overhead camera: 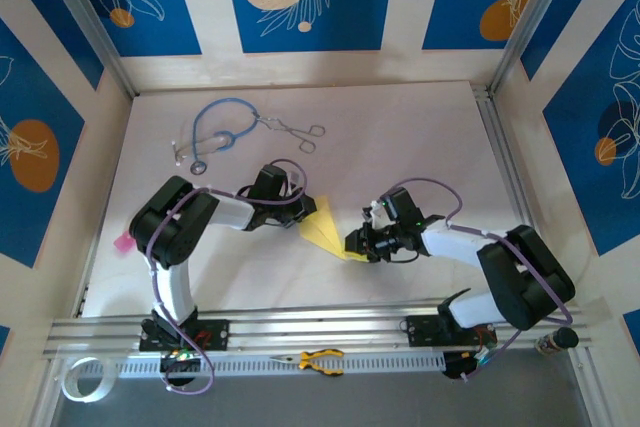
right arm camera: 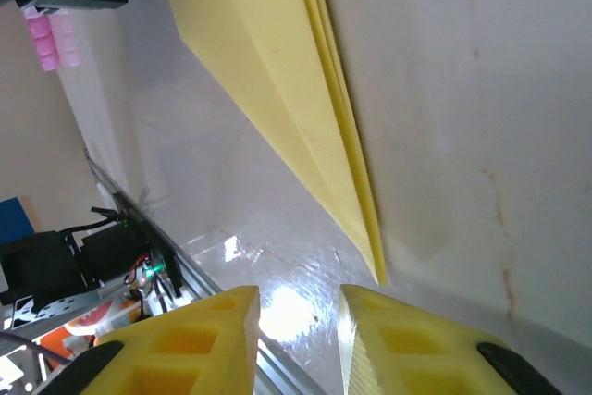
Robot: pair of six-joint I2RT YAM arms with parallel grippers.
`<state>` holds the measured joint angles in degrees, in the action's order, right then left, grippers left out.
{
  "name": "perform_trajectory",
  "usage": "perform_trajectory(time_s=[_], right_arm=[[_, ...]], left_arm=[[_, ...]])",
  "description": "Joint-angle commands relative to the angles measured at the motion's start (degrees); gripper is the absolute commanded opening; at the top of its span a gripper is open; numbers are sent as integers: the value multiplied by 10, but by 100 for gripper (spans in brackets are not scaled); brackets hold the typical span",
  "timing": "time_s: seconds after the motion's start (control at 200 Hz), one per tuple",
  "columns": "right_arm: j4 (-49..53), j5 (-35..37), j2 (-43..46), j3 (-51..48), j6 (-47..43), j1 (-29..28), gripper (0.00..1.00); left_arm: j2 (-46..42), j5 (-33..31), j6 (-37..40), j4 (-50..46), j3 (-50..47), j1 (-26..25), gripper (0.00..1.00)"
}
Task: Fold a paper plane with a square sheet of paper (pick it up from the middle)
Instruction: Fourth fold the wing at the center of the table.
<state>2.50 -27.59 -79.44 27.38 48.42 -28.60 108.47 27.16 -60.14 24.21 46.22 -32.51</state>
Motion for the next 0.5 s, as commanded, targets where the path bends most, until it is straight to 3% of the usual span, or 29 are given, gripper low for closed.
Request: perform_trajectory(time_s=[0.0,0.495], right_arm=[[32,-31,-21,11,-10,-1,30],[-6,-36,-72,13,5,-9,30]], left_arm=[[9,-29,-8,-79,-13,2,4],[8,-28,-19,-82,-17,3,4]])
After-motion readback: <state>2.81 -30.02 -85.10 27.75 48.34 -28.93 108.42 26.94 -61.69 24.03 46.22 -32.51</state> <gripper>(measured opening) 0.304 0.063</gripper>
